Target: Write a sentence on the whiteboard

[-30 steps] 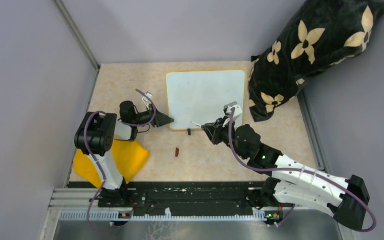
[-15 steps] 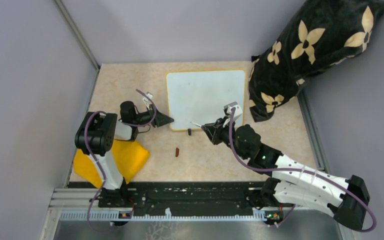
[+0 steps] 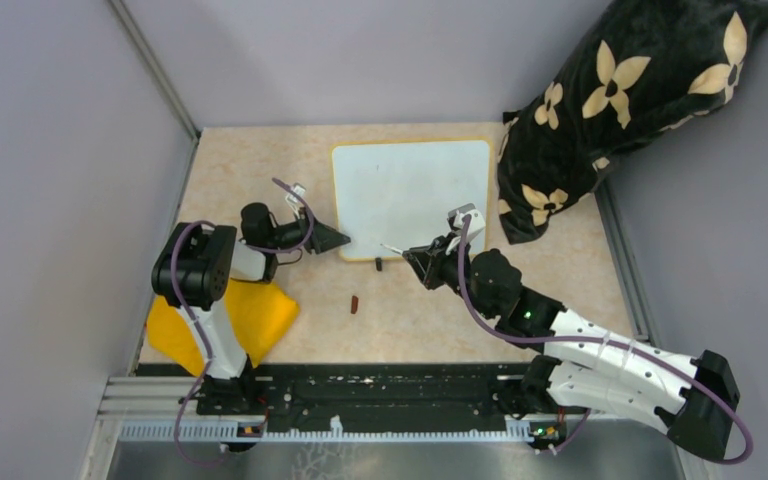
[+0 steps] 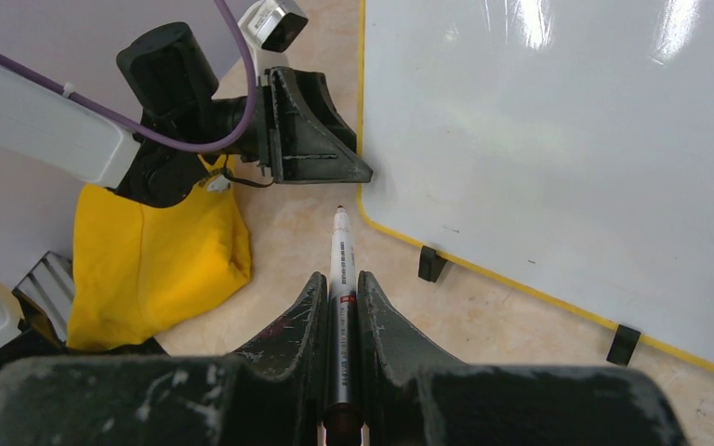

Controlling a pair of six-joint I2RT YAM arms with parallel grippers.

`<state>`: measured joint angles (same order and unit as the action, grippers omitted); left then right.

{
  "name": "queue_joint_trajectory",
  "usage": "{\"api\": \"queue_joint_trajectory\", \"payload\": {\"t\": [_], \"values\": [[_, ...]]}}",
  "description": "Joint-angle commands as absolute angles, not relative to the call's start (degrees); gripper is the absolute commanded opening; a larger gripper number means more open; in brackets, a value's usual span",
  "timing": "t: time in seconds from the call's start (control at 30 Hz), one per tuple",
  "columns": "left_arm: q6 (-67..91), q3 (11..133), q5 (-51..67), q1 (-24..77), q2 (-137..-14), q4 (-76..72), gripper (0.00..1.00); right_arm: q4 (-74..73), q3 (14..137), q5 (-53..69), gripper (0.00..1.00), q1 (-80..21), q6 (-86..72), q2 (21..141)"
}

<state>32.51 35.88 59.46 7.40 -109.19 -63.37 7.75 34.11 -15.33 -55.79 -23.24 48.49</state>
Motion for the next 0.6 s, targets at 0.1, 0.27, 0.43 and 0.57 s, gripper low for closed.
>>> {"api": "queue_joint_trajectory", "payload": {"t": [0.1, 0.27, 0.43, 0.57], "values": [[36.34, 35.80, 60.70, 7.81, -108.75, -70.15, 0.43, 11.24, 34.54, -15.00, 0.00, -56.60, -24.08, 48.07], [36.31, 35.93, 60.56, 7.82, -109.79, -69.72, 0.34, 11.42, 34.54, -14.85, 0.00, -56.65, -24.25, 48.33], [35.51, 35.77, 60.64, 7.82, -110.88, -69.08, 0.30, 11.51, 34.47, -15.04, 0.00, -56.62, -24.08, 48.81], [35.12, 35.72, 60.83, 7.78, -111.92, -68.73, 0.26, 11.68, 34.22, -15.27, 0.00, -56.69, -23.84, 49.15]]}}
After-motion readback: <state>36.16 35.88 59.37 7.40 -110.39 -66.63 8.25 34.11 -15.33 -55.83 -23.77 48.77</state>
